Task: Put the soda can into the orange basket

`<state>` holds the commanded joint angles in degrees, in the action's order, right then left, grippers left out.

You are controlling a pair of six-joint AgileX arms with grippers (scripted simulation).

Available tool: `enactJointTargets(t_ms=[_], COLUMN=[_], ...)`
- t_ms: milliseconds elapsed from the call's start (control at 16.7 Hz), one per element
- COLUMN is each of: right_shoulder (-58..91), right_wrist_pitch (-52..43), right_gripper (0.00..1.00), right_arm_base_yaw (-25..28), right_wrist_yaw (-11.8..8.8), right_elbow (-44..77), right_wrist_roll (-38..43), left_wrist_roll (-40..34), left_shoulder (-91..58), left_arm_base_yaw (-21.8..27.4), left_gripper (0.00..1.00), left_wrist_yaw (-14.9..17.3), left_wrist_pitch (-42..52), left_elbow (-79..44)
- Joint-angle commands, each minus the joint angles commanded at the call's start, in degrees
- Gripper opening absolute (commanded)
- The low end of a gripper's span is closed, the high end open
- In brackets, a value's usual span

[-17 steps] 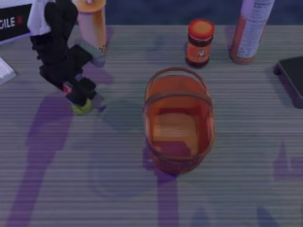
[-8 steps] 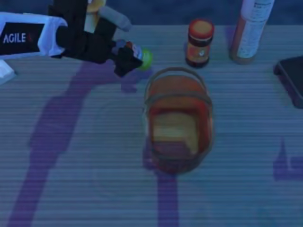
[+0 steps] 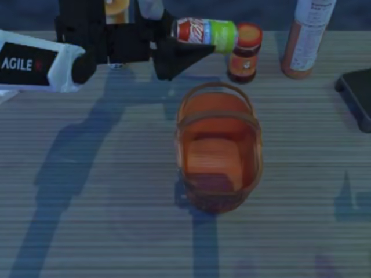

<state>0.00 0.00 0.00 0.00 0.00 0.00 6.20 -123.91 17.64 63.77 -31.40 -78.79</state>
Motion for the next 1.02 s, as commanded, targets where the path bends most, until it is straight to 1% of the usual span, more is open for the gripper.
enactJointTargets(t_ms=[120, 180, 300, 720, 840, 1020], right_shoulder=[0.0, 0.0, 0.0, 0.0, 0.0, 0.0], right_wrist_pitch=[0.0, 0.0, 0.0, 0.0, 0.0, 0.0], right_gripper=[1.0, 1.0, 1.0, 1.0, 1.0, 1.0], right_arm_base_yaw=[0.0, 0.0, 0.0, 0.0, 0.0, 0.0], right_wrist_yaw=[0.0, 0.0, 0.0, 0.0, 0.0, 0.0], right_elbow=[0.0, 0.0, 0.0, 0.0, 0.0, 0.0], right_wrist_roll=[0.0, 0.0, 0.0, 0.0, 0.0, 0.0], left_wrist_roll=[-2.0, -2.7, -3.5, -3.5, -3.6, -3.8], left_shoulder=[1.6, 2.3, 3.2, 2.1, -0.6, -6.2], left_arm_base_yaw=[0.4, 0.6, 0.8, 0.5, 0.2, -0.3], left_gripper=[0.0, 0.0, 0.0, 0.0, 0.0, 0.0], left_wrist_yaw=[4.8, 6.6, 8.8, 9.2, 9.3, 9.3], left_wrist_pitch=[-6.2, -8.4, -11.0, -12.2, -15.5, -23.5], left_elbow=[1.9, 2.6, 3.3, 3.3, 3.9, 5.4])
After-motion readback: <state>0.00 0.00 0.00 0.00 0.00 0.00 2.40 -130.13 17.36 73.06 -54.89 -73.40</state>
